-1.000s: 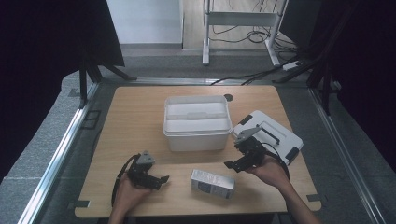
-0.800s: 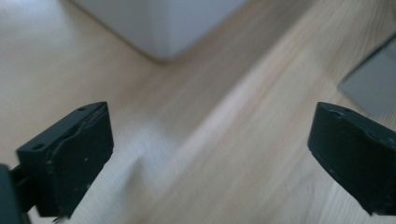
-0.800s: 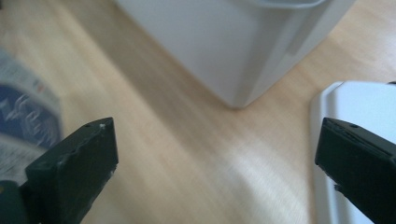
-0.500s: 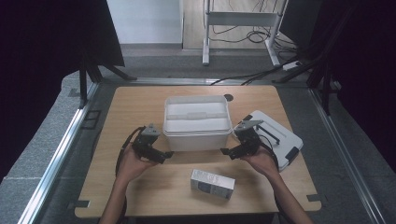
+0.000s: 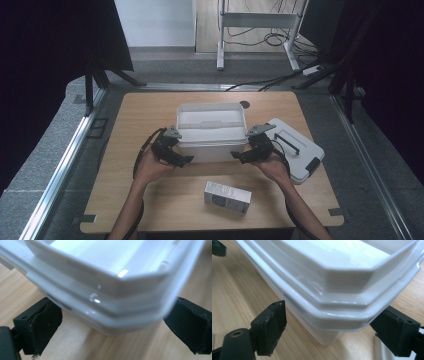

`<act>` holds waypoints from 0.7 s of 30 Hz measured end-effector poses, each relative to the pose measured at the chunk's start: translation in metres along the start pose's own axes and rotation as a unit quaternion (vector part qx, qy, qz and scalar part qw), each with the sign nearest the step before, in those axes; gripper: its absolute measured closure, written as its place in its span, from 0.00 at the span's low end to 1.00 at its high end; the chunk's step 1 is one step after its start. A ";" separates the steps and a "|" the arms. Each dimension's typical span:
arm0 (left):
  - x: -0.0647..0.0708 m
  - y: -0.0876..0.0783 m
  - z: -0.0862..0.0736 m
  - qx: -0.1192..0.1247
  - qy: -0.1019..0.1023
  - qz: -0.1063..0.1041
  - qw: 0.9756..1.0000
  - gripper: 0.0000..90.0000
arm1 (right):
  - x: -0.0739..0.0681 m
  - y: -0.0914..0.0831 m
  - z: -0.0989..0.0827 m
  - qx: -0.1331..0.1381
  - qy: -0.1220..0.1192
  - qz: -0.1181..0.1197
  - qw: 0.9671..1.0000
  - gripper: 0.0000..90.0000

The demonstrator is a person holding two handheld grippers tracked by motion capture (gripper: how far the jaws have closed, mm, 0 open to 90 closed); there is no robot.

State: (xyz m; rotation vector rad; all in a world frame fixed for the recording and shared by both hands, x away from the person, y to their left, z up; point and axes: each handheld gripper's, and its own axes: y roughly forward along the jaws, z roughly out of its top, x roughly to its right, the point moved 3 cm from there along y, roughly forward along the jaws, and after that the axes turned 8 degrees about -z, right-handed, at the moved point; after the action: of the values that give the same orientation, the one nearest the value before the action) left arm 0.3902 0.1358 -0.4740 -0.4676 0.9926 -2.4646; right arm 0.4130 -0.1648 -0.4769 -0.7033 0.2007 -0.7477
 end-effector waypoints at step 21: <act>0.060 -0.023 -0.034 -0.006 0.026 -0.023 0.999 0.01 | -0.041 -0.049 -0.028 -0.001 -0.005 0.055 0.998 0.19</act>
State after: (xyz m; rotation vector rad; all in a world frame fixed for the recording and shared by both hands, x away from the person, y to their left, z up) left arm 0.3175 0.1386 -0.4722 -0.4360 1.0303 -2.5243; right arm 0.3452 -0.1768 -0.4695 -0.6925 0.2293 -0.6378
